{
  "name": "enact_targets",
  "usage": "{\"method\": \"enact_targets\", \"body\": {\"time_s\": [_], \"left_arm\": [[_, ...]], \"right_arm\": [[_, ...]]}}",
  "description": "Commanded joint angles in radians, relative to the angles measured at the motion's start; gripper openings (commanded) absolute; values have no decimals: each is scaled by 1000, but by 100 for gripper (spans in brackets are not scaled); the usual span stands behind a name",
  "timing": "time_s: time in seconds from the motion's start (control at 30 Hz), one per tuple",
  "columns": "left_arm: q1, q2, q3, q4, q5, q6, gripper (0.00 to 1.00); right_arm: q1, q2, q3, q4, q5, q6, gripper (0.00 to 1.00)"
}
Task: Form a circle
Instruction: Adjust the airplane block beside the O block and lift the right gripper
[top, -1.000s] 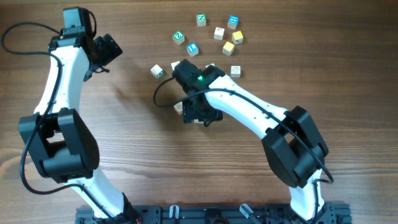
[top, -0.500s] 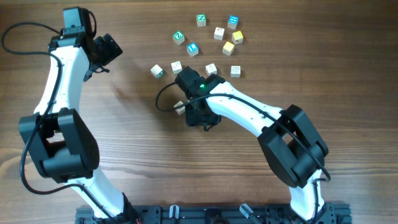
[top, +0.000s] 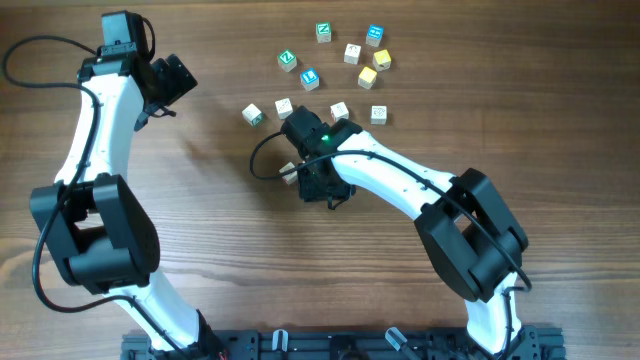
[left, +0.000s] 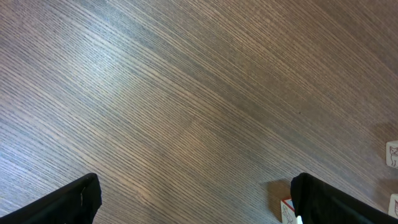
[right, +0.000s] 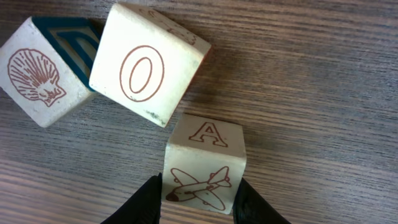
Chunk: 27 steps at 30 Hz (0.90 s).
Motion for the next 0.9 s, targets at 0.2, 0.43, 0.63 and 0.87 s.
{"method": "enact_targets", "body": {"time_s": [0.2,0.43,0.63,0.87], "left_arm": [[1,-1,0,3,1,-9,100],[1,-1,0,3,1,-9,100],[1,-1,0,3,1,-8,100],[1,-1,0,3,1,-9,100]], "right_arm": [[2,5,-3,18,23,-7,38],[2,5,-3,7,23,-6,31],[2,5,-3,-3,24,-6,33],[2,5,-2,7,24,-7,51]]}}
